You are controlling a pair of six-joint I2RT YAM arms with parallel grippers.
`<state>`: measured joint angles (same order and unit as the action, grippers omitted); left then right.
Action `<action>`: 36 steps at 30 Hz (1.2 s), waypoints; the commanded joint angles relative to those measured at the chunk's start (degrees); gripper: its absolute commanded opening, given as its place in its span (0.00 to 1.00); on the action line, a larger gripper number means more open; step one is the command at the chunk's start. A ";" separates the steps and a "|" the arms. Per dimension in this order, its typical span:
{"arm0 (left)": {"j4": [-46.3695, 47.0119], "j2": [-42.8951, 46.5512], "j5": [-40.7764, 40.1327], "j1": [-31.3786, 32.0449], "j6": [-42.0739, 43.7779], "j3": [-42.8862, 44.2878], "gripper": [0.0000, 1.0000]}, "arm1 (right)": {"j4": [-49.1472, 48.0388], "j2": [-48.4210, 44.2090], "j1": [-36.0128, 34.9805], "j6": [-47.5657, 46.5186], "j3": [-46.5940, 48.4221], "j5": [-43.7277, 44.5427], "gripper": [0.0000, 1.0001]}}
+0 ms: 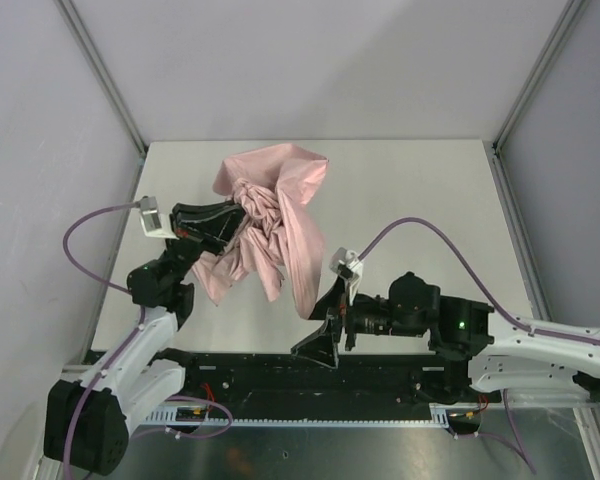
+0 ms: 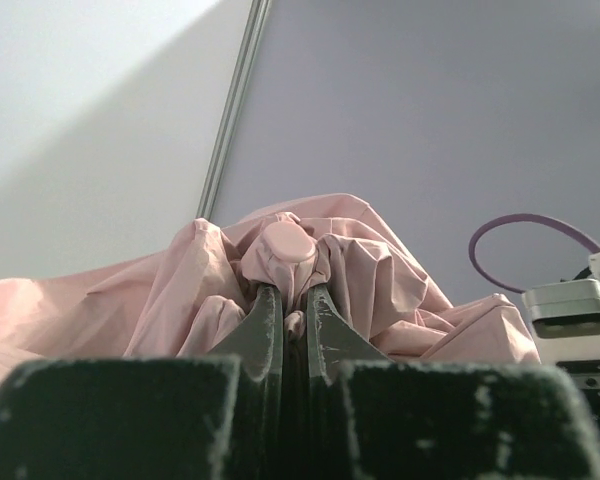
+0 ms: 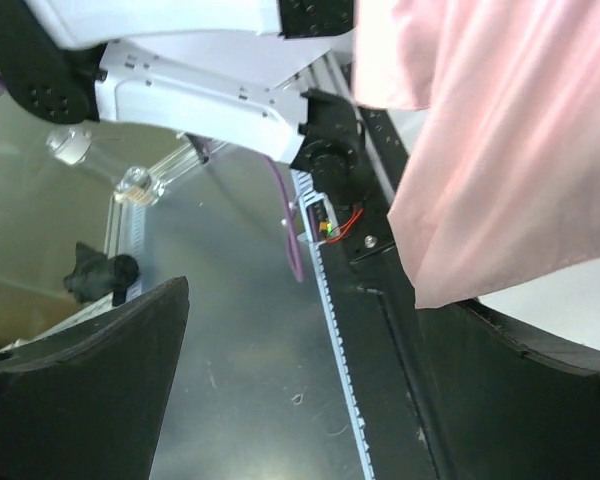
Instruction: Put away the umbrella
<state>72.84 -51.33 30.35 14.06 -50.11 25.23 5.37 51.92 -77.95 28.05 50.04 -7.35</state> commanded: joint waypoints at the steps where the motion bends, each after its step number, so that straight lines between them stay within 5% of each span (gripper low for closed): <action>1: 13.45 3.28 -3.11 -0.83 -1.89 3.65 0.00 | 1.52 -4.34 1.14 -0.60 -0.14 5.39 0.99; 8: 13.64 5.32 -7.77 -0.88 -3.23 3.06 0.00 | -19.53 -10.99 0.22 10.16 -8.58 24.91 0.99; 13: 13.78 5.27 -7.85 -0.88 -3.17 2.82 0.00 | -32.79 -11.19 1.53 9.17 -9.80 19.38 0.99; 22: 13.95 6.14 -5.48 -1.02 -3.81 3.40 0.00 | -4.46 -21.00 5.15 -4.89 -9.44 12.21 0.98; 27: 13.91 6.48 -4.36 -1.91 -5.57 3.38 0.00 | 16.42 -29.12 7.83 -3.81 -7.27 34.43 0.99; 31: 13.91 6.78 -2.47 -1.99 -7.01 3.45 0.00 | 23.34 -25.66 14.24 -5.32 -2.34 47.25 0.99; 33: 13.91 6.84 -1.56 -1.95 -7.61 3.25 0.00 | 23.96 -18.77 22.17 -8.79 2.31 42.00 0.99; 36: 14.22 6.70 0.54 -1.99 -8.93 3.06 0.00 | 22.87 -6.48 38.46 -14.68 10.70 20.88 0.98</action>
<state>73.21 -45.74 28.82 12.60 -56.40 25.63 26.50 33.15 -53.58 21.32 51.79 28.10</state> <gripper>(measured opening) 0.074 0.992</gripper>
